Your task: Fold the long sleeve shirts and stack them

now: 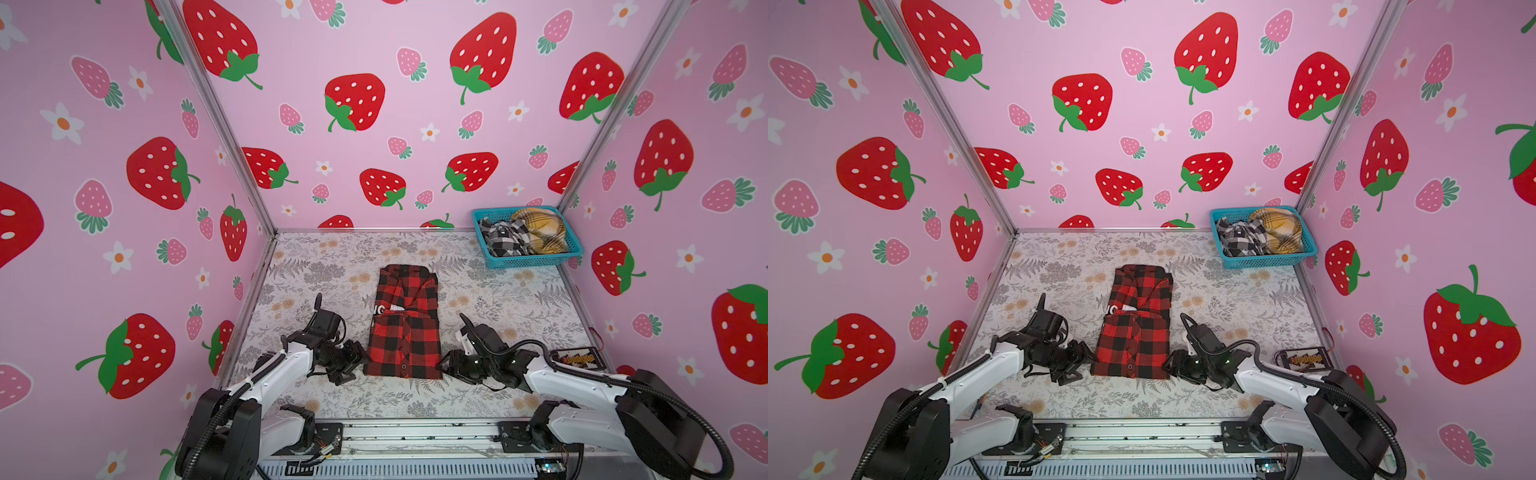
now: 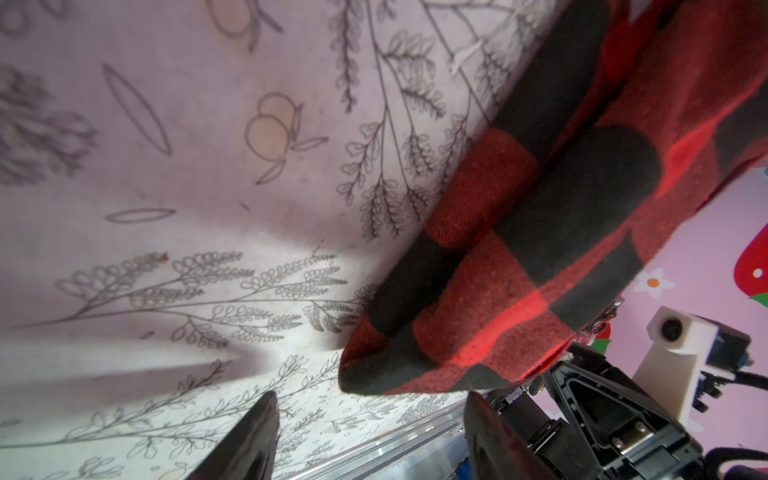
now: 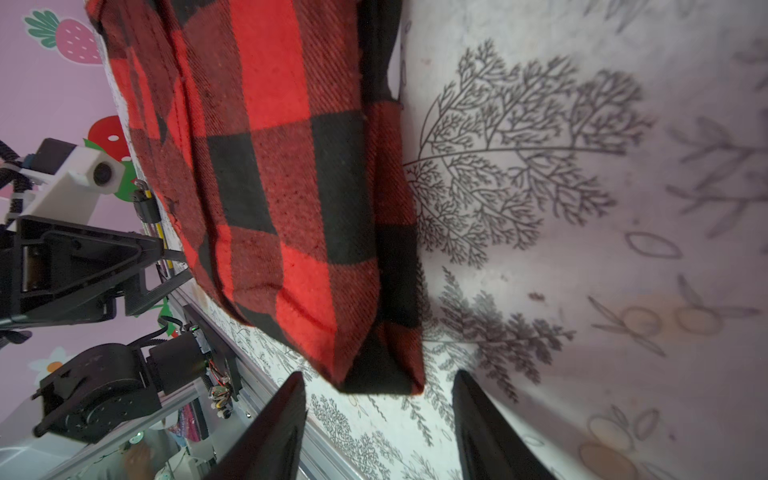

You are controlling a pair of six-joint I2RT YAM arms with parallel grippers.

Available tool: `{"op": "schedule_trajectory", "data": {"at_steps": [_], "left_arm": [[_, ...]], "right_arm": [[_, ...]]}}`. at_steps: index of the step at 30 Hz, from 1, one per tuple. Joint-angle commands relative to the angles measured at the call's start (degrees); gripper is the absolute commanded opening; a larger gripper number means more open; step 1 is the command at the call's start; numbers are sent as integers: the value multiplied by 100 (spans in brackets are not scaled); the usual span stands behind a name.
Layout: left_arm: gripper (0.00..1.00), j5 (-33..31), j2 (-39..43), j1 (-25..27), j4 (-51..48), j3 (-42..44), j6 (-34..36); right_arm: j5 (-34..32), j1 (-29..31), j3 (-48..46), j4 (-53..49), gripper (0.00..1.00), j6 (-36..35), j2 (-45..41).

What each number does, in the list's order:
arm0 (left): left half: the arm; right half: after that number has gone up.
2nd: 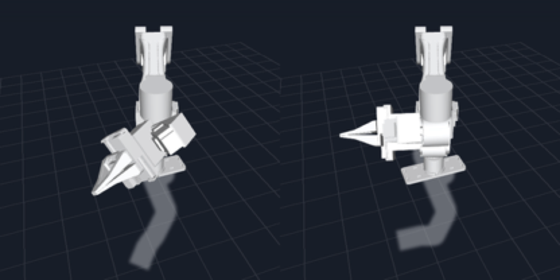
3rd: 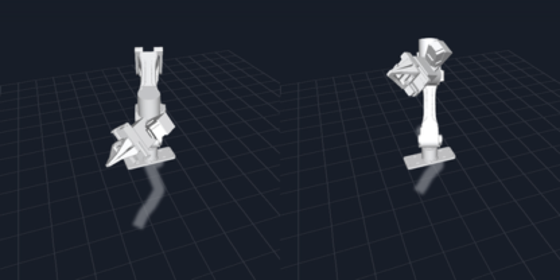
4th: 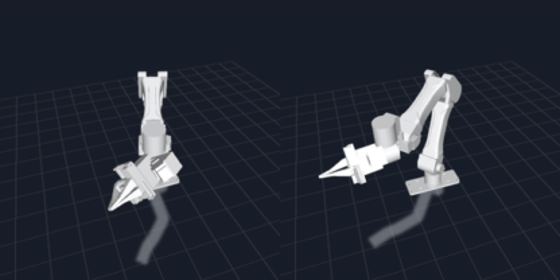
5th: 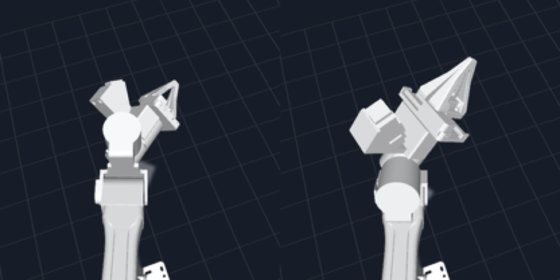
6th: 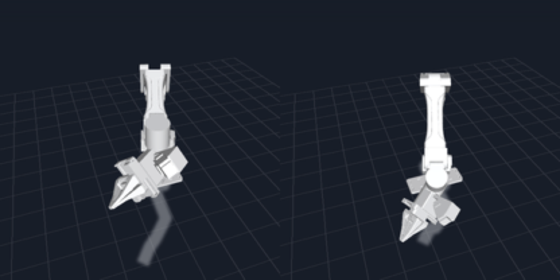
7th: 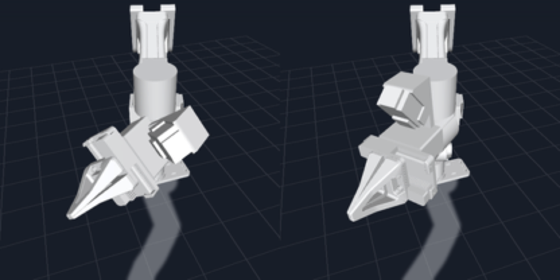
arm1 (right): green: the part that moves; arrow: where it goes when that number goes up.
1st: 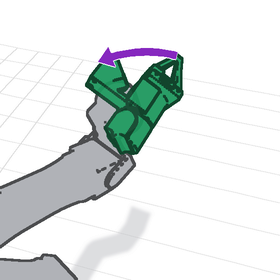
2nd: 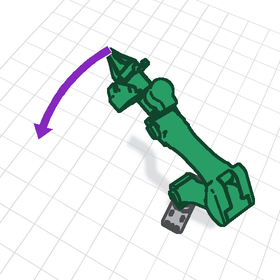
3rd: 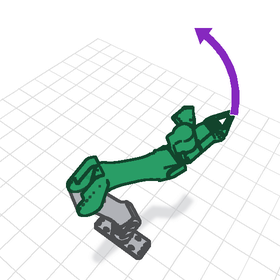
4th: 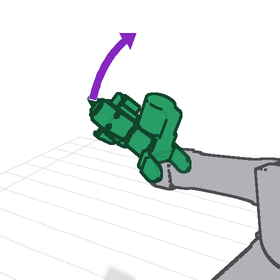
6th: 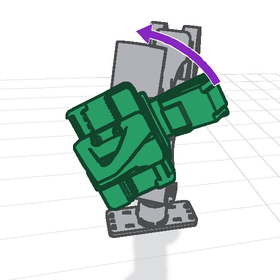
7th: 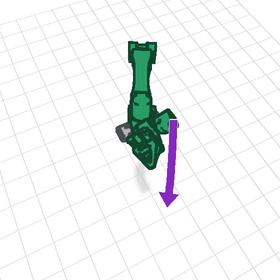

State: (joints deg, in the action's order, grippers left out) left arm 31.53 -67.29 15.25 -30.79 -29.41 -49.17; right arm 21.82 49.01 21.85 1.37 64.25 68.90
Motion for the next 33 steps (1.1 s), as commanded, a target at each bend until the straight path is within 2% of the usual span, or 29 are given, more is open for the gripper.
{"op": "schedule_trajectory", "data": {"at_steps": [1, 8, 18, 22, 27, 30, 32, 33], "left_arm": [[70, 62, -39, -24, 60, 140, -22], [69, 95, 31, -22, 192, 302, -120], [67, 301, -342, -22, 685, 379, -198], [67, 398, -616, -22, 953, 314, -268], [65, 530, -1088, -22, 1253, 105, -335], [65, 503, -961, -5, 1144, 54, -390], [67, 332, -626, -4, 824, 49, -332], [69, 201, -441, -4, 582, 49, -300]], "right_arm": [[76, 47, -103, 296, 54, 378, 161], [70, 162, -41, 347, 51, 508, 410], [40, 111, 468, 159, 27, 107, 1178], [133, -76, 746, 66, 22, -186, 1646], [-17, -321, 1222, -410, 20, -664, 1952], [-298, -329, 1508, -880, 19, -937, 1923], [-446, -322, 1569, -1085, 25, -1047, 1725], [-464, -317, 1560, -1105, 33, -1084, 1566]]}}
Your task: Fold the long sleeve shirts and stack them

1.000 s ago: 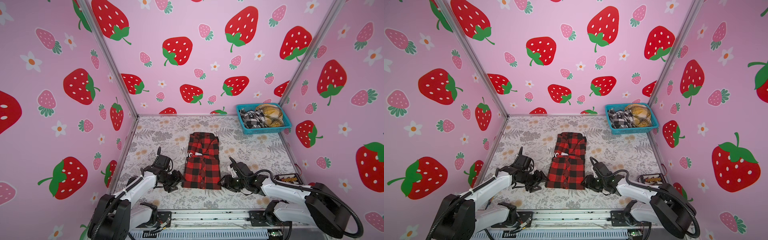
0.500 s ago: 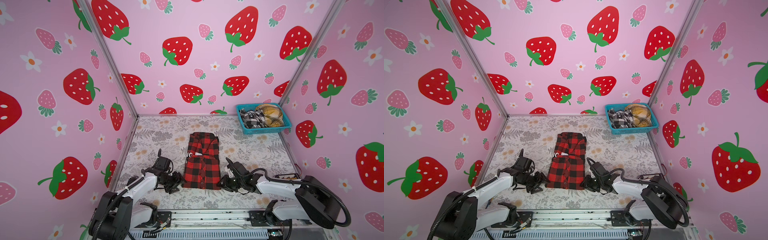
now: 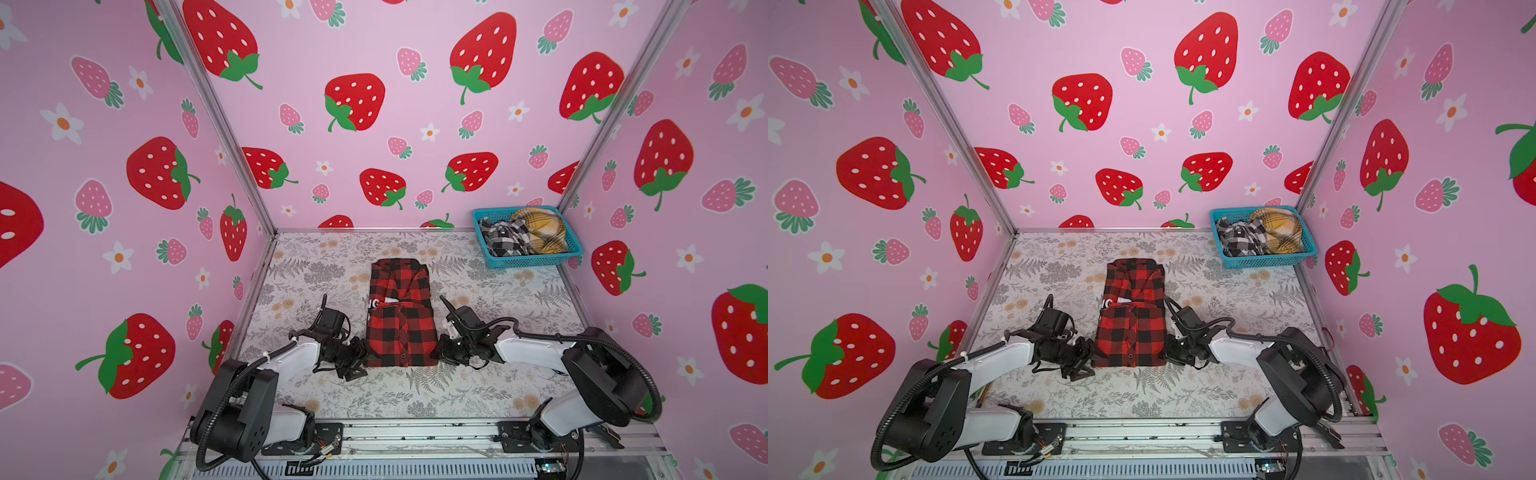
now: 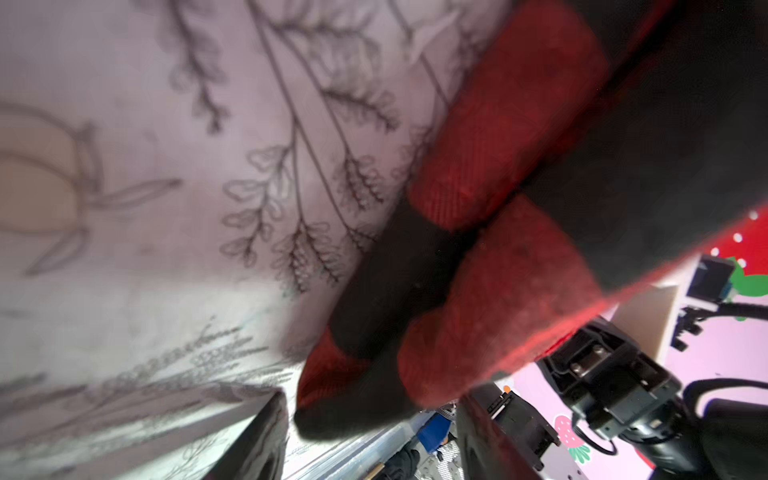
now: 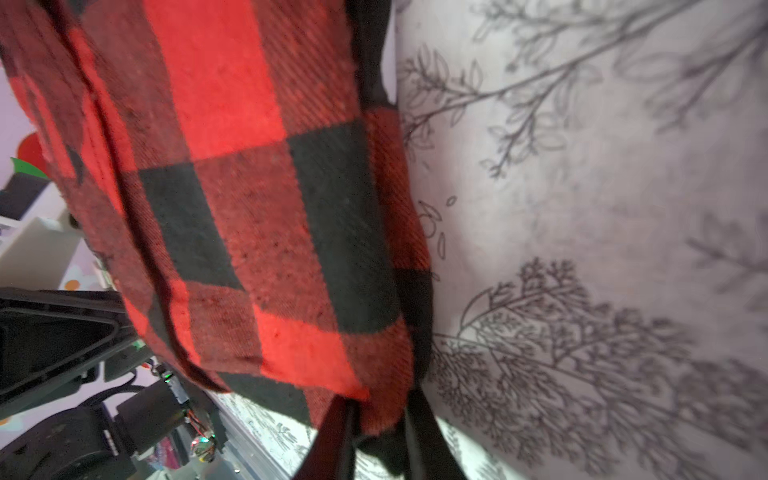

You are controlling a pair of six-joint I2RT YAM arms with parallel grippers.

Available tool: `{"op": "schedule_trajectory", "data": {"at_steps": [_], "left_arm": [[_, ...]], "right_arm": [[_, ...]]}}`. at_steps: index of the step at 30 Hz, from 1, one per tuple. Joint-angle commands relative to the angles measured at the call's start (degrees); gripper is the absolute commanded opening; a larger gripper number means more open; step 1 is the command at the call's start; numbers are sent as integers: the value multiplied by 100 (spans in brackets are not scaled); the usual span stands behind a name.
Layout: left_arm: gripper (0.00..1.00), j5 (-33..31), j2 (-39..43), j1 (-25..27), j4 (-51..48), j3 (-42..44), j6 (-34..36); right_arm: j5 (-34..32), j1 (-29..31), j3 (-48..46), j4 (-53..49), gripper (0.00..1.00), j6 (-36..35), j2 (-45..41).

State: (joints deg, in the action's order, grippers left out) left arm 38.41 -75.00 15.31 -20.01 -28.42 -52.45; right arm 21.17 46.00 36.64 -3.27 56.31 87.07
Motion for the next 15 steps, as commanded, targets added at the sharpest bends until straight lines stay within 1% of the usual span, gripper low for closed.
{"op": "schedule_trajectory", "data": {"at_steps": [1, 3, 5, 8, 11, 15], "left_arm": [[70, -596, 491, -19, -671, -34, 43], [71, -646, 739, -28, -828, 73, 10], [70, -576, 843, -35, -766, 204, -114], [68, -531, 858, -37, -416, 380, -391], [66, -383, 670, -38, 58, 438, -597], [62, -338, 324, -75, 310, 318, -638]], "right_arm": [[-352, -20, 78, -643, 40, -312, -361], [-287, -12, 67, -749, 47, -307, -590], [-239, 3, -32, -749, 49, -213, -768], [-160, 31, -239, -608, 47, -15, -990], [-125, 85, -350, -487, 45, 114, -1069], [-157, 154, -411, -393, 45, 202, -1078]]}}
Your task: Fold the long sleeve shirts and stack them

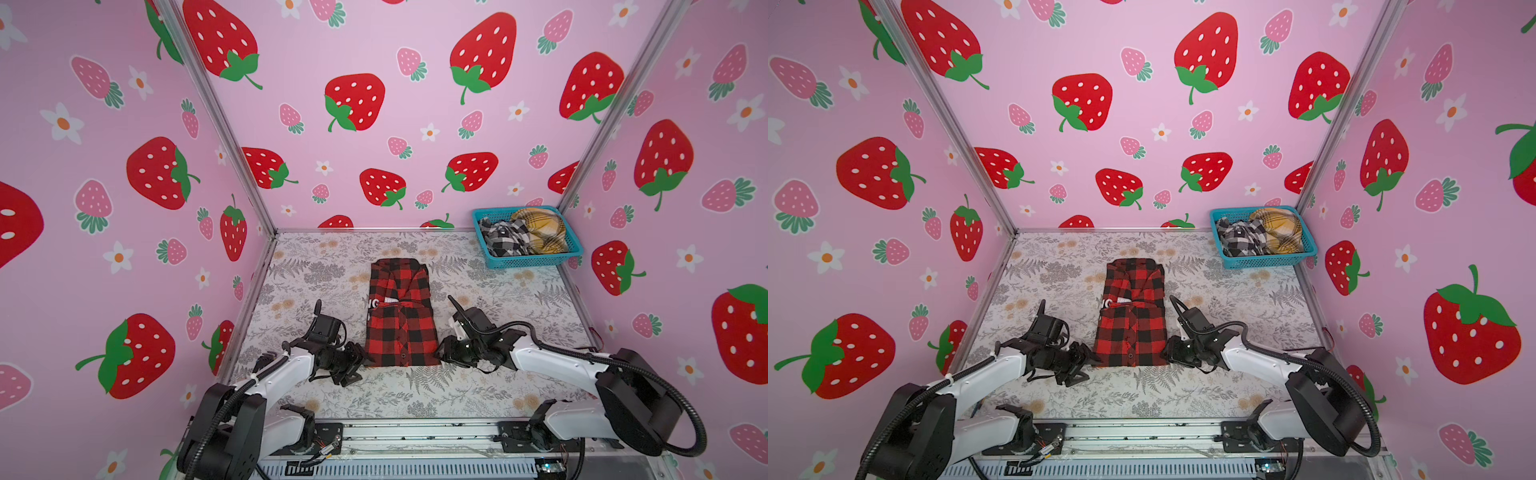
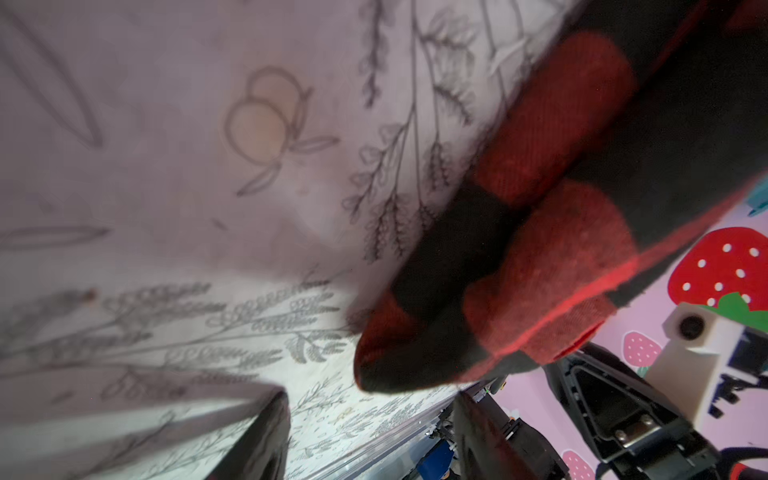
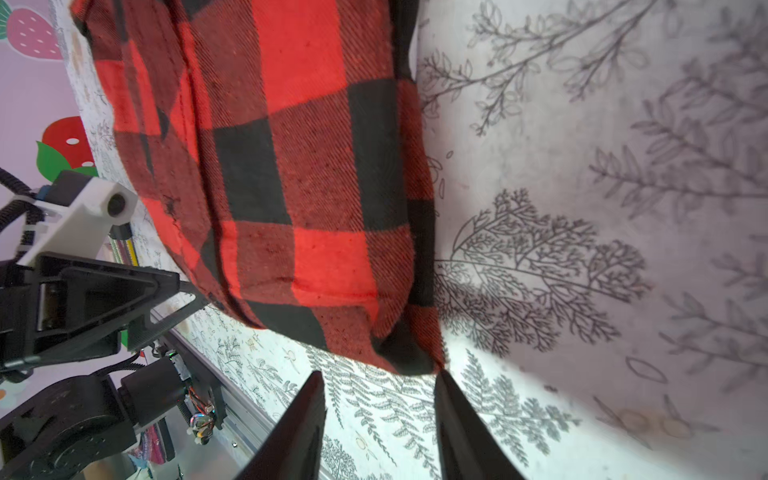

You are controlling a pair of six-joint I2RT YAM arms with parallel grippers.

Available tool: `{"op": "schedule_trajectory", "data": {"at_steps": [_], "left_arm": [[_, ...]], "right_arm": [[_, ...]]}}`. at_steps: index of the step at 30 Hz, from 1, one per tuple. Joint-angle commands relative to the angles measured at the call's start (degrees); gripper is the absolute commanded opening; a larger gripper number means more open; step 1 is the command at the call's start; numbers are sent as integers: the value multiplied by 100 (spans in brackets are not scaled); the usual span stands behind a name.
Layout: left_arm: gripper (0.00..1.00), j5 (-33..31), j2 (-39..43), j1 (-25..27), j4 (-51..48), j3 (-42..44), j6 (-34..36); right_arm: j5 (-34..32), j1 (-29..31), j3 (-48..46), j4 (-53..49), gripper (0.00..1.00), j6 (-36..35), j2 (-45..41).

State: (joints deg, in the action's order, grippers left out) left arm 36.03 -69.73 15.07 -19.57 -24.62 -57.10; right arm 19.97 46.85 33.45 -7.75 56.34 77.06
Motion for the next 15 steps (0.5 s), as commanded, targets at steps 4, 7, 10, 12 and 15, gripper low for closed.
{"op": "schedule_trajectory", "data": {"at_steps": [4, 7, 10, 12, 15], "left_arm": [[60, -169, -379, -223, 278, -138, -61], [56, -233, -506, -334, 127, -189, 73], [53, -213, -630, -329, 132, -208, 97], [51, -166, -721, -321, 126, -229, 146], [49, -115, -802, -321, 130, -177, 190]], "right_arm": [[-24, 118, -226, 180, 45, 296, -102], [-26, 120, -341, 280, 51, 360, -119], [-2, 114, -416, 457, 51, 403, -24], [0, 114, -471, 571, 51, 420, 108], [42, 112, -543, 858, 51, 472, 284]]}}
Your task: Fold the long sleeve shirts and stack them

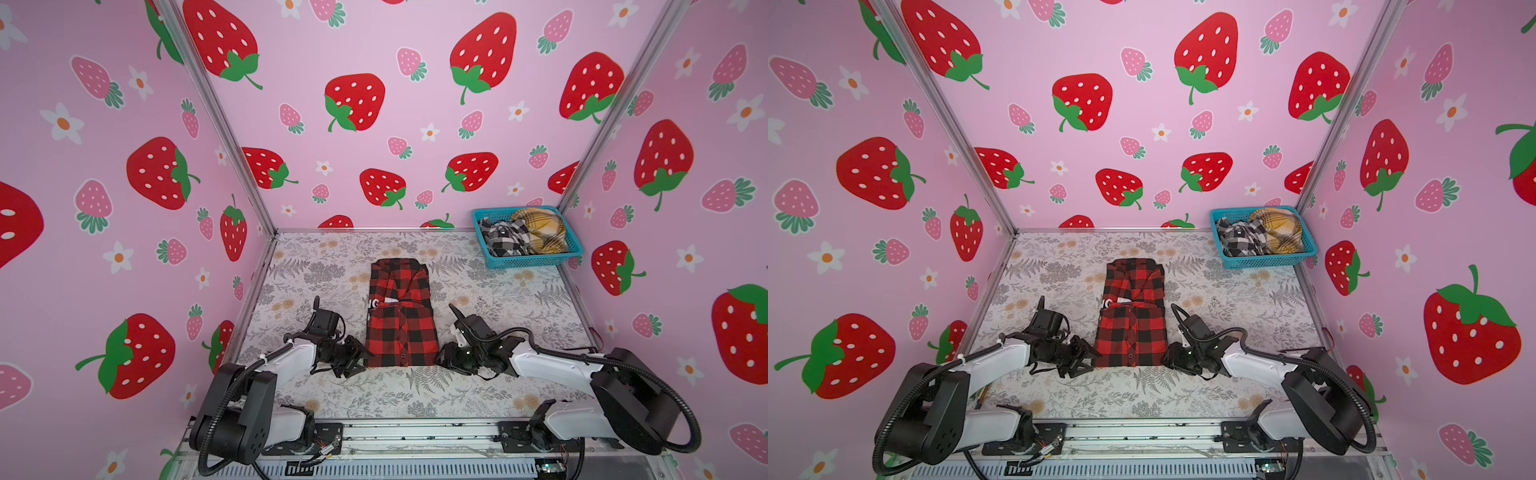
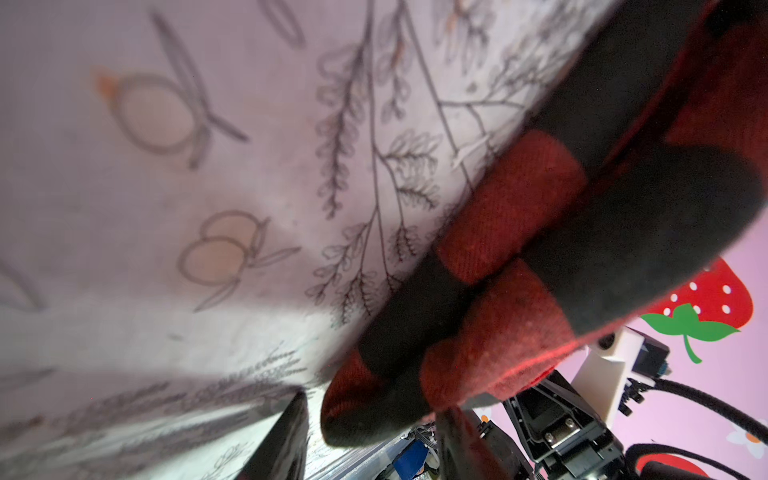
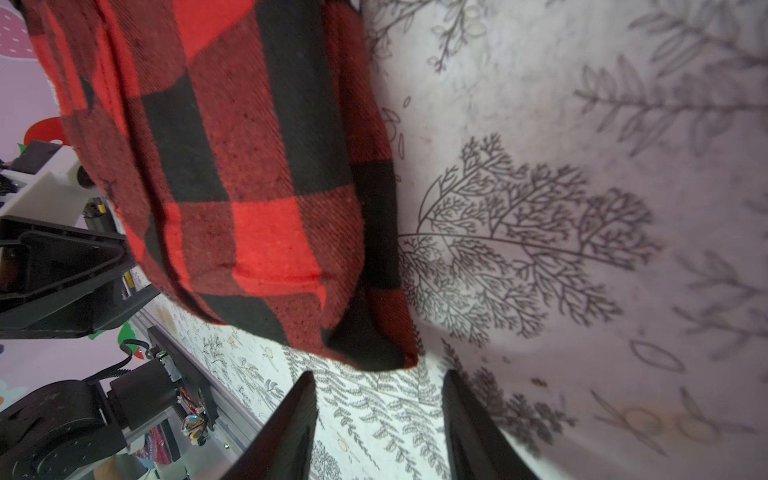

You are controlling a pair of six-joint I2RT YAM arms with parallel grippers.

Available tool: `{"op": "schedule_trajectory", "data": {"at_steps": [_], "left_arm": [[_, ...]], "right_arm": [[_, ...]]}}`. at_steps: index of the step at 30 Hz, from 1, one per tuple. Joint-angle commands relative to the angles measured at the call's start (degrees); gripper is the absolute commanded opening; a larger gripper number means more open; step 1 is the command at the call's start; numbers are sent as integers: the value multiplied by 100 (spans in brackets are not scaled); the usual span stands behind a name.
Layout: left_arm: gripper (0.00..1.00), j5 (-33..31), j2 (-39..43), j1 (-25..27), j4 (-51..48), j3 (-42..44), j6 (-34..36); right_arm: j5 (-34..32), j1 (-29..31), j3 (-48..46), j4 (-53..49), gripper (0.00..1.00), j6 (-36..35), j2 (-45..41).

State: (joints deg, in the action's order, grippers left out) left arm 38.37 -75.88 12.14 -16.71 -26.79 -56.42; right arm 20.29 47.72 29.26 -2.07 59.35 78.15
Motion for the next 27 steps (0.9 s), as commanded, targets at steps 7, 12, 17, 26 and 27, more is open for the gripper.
{"op": "schedule_trajectory", "data": {"at_steps": [7, 12, 17, 26, 27], "left_arm": [[41, -288, -292, -34, 18, 157, 123], [38, -263, -496, -36, 110, 34, 158], [32, -243, -642, -36, 108, -42, 208], [25, -180, -891, -36, 76, -193, 372], [25, -181, -909, -36, 65, -212, 377]], "right_arm": [[-31, 18, 77, 401, 46, 104, 530], [-9, 9, 106, 419, 43, 86, 687], [-80, -25, 175, 321, 43, 55, 647], [65, -44, 198, 424, 37, -83, 710], [102, -42, 231, 428, 35, -113, 770]]}}
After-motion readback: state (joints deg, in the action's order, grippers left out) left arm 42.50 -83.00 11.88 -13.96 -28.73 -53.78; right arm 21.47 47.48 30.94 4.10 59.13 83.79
